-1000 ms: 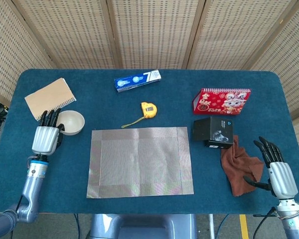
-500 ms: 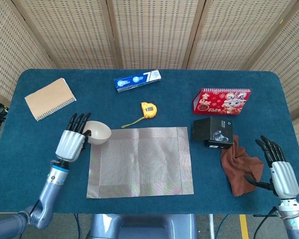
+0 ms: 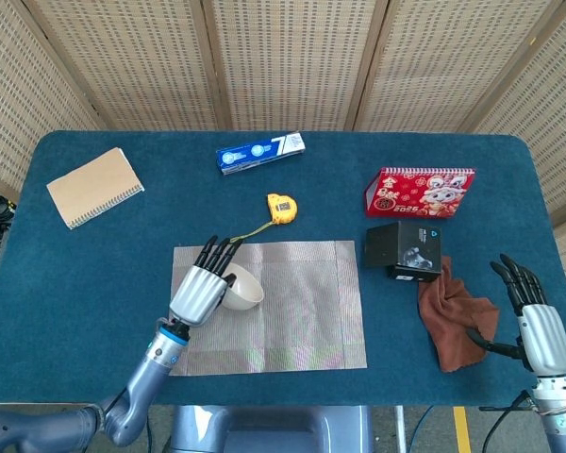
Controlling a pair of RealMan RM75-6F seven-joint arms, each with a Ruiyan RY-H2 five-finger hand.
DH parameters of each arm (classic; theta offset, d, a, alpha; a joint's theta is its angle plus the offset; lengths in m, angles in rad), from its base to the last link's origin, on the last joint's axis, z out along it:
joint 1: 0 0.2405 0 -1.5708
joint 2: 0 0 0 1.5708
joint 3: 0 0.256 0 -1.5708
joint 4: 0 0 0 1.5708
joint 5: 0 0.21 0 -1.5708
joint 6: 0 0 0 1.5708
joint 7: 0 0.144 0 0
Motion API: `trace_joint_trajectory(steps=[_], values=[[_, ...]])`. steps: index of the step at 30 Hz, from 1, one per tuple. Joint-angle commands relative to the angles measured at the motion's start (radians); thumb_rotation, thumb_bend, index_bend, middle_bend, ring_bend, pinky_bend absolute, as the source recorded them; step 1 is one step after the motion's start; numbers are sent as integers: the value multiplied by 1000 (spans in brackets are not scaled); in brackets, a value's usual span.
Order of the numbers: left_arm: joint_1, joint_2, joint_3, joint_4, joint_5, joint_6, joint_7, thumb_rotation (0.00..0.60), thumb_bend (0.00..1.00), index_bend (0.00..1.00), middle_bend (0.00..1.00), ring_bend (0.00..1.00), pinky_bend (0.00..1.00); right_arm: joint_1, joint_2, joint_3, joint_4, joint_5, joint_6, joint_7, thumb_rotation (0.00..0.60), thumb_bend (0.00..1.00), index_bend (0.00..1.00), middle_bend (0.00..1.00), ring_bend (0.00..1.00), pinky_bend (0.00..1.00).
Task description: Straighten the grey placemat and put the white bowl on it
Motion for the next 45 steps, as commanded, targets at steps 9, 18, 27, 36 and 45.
trace_joint_trajectory(steps=[9, 18, 27, 36, 45], values=[[-64, -144, -52, 127, 10, -8, 1, 600, 647, 689, 0, 0, 0, 0, 4, 2, -1, 1, 1, 14, 600, 111, 104, 0, 0, 0], [-99, -257, -41, 325, 56, 29, -62, 600, 562, 602, 0, 0, 0, 1, 6, 2, 1, 1, -2, 19, 600, 111, 104, 0, 0, 0], [-49, -173, 52, 261, 76, 11, -52, 600, 240, 314, 0, 0, 0, 1, 10, 4, -1, 5, -3, 27, 600, 110, 104, 0, 0, 0], [12, -33, 94, 98, 79, 47, -58, 600, 235, 257, 0, 0, 0, 1, -2, -4, -1, -5, -5, -1, 600, 110, 104, 0, 0, 0], [91, 127, 129, -61, 88, 128, -81, 600, 235, 223, 0, 0, 0, 3, -13, -7, 3, -6, -8, -29, 600, 110, 104, 0, 0, 0]])
